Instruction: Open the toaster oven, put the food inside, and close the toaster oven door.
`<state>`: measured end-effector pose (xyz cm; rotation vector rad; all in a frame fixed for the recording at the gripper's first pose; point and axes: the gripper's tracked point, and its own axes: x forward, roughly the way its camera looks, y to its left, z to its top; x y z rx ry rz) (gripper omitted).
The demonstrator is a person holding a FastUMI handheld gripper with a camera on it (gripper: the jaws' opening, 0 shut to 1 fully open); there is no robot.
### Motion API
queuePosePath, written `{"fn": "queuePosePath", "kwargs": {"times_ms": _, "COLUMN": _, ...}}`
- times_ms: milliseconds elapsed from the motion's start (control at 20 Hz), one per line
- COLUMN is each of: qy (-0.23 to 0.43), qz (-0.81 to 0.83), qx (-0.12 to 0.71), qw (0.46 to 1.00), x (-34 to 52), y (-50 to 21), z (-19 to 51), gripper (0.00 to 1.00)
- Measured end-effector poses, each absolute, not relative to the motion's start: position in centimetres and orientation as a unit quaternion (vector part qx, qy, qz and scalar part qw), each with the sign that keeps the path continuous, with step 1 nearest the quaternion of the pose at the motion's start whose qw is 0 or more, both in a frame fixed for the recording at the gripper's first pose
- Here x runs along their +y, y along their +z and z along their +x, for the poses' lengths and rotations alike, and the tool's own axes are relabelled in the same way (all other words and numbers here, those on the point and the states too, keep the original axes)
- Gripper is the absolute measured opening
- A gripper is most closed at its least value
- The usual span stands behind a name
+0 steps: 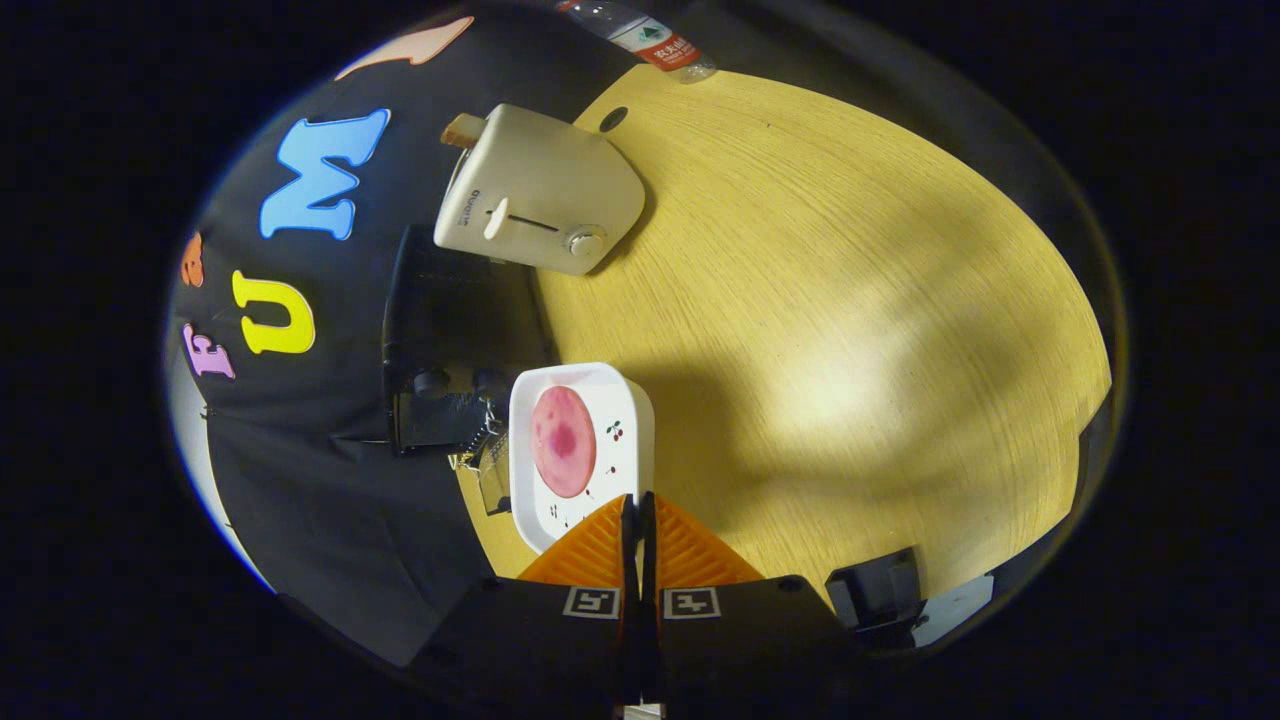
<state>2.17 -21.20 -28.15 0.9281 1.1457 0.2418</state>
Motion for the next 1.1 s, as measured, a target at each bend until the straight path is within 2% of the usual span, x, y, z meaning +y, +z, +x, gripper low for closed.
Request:
{"fn": "queuePosePath", "kwargs": {"times_ms": 500, "qy": 0.14, "qz": 0.417, "qx": 0.48, "qw": 0.759, "x": -16.8, "y": -24.3, "z": -0.7, "gripper": 0.02}}
{"fn": "queuePosePath", "kwargs": {"times_ms": 1100, "qy": 0.142, "qz": 0.452, "qx": 0.466, "qw": 0.747, "x": -6.0, "y": -23.8, "z": -0.7, "gripper": 0.02}}
